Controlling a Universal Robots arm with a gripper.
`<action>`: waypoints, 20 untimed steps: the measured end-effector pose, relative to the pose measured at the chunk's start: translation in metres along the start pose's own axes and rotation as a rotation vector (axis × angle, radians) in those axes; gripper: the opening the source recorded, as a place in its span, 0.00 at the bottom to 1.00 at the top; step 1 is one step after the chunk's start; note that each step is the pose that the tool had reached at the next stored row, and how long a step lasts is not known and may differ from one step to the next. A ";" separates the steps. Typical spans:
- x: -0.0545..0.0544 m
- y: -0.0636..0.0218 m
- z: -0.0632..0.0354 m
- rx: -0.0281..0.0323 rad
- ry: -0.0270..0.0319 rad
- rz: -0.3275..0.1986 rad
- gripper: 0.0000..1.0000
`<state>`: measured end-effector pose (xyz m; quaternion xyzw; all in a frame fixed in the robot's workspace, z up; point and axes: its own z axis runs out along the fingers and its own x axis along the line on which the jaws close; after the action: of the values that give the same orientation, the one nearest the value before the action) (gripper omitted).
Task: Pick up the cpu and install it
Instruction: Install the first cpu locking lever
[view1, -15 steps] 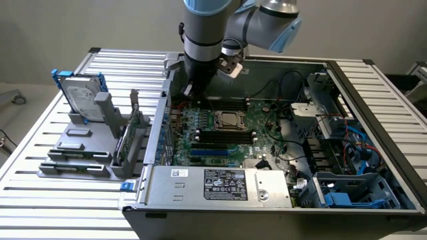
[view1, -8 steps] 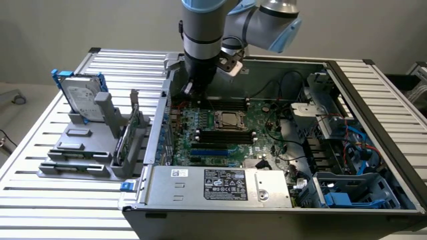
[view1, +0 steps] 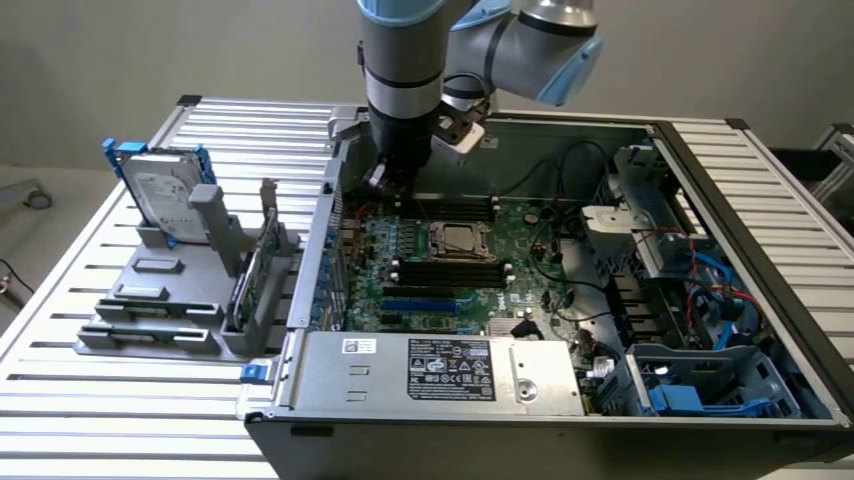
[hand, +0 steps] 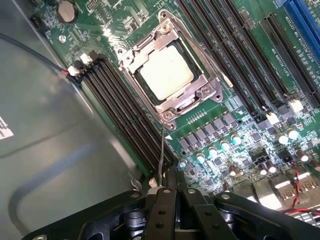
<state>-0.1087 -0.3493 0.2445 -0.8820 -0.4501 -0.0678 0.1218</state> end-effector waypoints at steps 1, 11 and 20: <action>0.000 -0.0001 0.0000 -0.0028 0.0044 0.004 0.11; 0.002 -0.0017 -0.0033 -0.0533 0.0450 0.041 0.11; 0.003 -0.0016 -0.0053 -0.1148 0.0690 0.050 0.11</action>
<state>-0.1084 -0.3475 0.2506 -0.8957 -0.4187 -0.1208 0.0881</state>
